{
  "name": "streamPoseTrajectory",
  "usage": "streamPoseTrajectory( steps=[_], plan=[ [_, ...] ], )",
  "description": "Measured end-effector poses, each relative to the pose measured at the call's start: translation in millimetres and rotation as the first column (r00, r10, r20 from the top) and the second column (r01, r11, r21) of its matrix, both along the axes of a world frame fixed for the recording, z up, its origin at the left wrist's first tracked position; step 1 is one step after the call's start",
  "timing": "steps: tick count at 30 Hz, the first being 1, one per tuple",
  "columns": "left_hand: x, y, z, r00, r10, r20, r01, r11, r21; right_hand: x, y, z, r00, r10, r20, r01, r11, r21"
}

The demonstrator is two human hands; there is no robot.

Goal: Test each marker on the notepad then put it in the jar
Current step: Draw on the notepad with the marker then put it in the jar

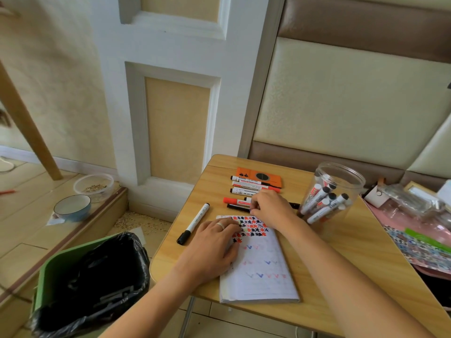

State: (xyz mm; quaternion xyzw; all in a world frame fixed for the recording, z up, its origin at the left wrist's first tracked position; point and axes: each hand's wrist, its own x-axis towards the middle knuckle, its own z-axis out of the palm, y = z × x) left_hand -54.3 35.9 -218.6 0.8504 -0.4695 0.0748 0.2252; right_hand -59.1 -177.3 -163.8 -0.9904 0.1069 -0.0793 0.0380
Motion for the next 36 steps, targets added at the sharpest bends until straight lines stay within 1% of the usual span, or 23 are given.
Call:
streamPoseTrajectory(
  steps=[2,3,5,7,9,10,12,13,14,16,18,19,21,22,23,25,27,28,29,30,31,33,36],
  plan=[
    [0,0,0,1.000,-0.005,0.002,0.005,1.000,-0.010,-2,2,5,0.997,0.020,0.078,-0.022,1.000,0.016],
    [0,1,0,1.000,-0.004,0.006,0.004,1.000,-0.020,-5,3,8,0.989,0.033,0.142,-0.040,0.998,0.050],
    [-1,2,0,1.000,0.012,0.007,-0.011,0.999,-0.042,-14,10,13,0.957,0.031,0.288,-0.092,0.975,0.201],
    [-2,3,0,0.999,0.040,-0.020,-0.042,0.997,-0.069,-28,19,16,0.921,-0.017,0.389,-0.144,0.913,0.382],
    [-2,3,0,0.997,0.060,-0.047,-0.064,0.993,-0.095,-43,27,12,0.912,-0.082,0.401,-0.175,0.808,0.563],
    [-2,3,0,0.997,0.065,-0.045,-0.070,0.992,-0.101,-50,31,9,0.917,-0.107,0.385,-0.190,0.730,0.657],
    [-2,3,0,0.997,0.069,-0.027,-0.071,0.993,-0.099,-63,38,-1,0.928,-0.153,0.339,-0.212,0.531,0.820],
    [-3,4,0,0.998,0.065,-0.012,-0.066,0.994,-0.092,-68,40,-6,0.931,-0.176,0.321,-0.219,0.434,0.874],
    [-4,4,1,0.998,0.057,0.008,-0.056,0.995,-0.080,-72,42,-10,0.927,-0.203,0.315,-0.231,0.352,0.907],
    [-6,4,2,0.998,0.038,0.042,-0.036,0.998,-0.053,-78,42,-18,0.913,-0.253,0.320,-0.266,0.227,0.937],
    [-6,5,3,0.999,0.019,0.026,-0.018,0.998,-0.057,-81,41,-23,0.902,-0.279,0.330,-0.299,0.150,0.942],
    [-6,5,3,1.000,0.009,0.007,-0.009,0.998,-0.066,-82,40,-25,0.898,-0.276,0.342,-0.315,0.138,0.939],
    [-6,6,3,1.000,-0.008,-0.011,0.007,0.998,-0.070,-82,38,-28,0.902,-0.240,0.360,-0.330,0.156,0.931],
    [-6,6,2,1.000,-0.011,-0.013,0.011,0.998,-0.068,-83,38,-28,0.907,-0.210,0.365,-0.329,0.187,0.925],
    [-6,5,2,1.000,-0.011,-0.017,0.010,0.997,-0.071,-84,38,-28,0.913,-0.174,0.370,-0.323,0.247,0.914],
    [-6,6,1,0.999,-0.001,-0.038,-0.002,0.996,-0.090,-88,39,-27,0.923,-0.120,0.366,-0.289,0.414,0.863],
    [-6,6,0,0.999,0.013,-0.051,-0.019,0.993,-0.120,-92,40,-26,0.925,-0.083,0.371,-0.260,0.573,0.777],
    [-6,6,0,0.999,0.021,-0.050,-0.027,0.991,-0.133,-94,39,-25,0.920,-0.052,0.389,-0.259,0.662,0.703],
    [-6,6,0,0.998,0.028,-0.048,-0.034,0.989,-0.141,-96,38,-23,0.910,-0.002,0.414,-0.267,0.761,0.591],
    [-6,6,0,0.998,0.032,-0.045,-0.038,0.989,-0.146,-97,37,-21,0.899,0.059,0.434,-0.273,0.851,0.449],
    [-6,6,0,0.999,0.033,-0.041,-0.039,0.988,-0.150,-97,35,-20,0.890,0.113,0.442,-0.273,0.909,0.316],
    [-7,7,0,0.999,0.026,-0.030,-0.030,0.986,-0.165,-97,33,-15,0.881,0.188,0.434,-0.272,0.952,0.139],
    [-8,8,1,1.000,0.010,-0.015,-0.012,0.983,-0.182,-95,27,-12,0.849,0.309,0.429,-0.304,0.949,-0.082]
  ],
)
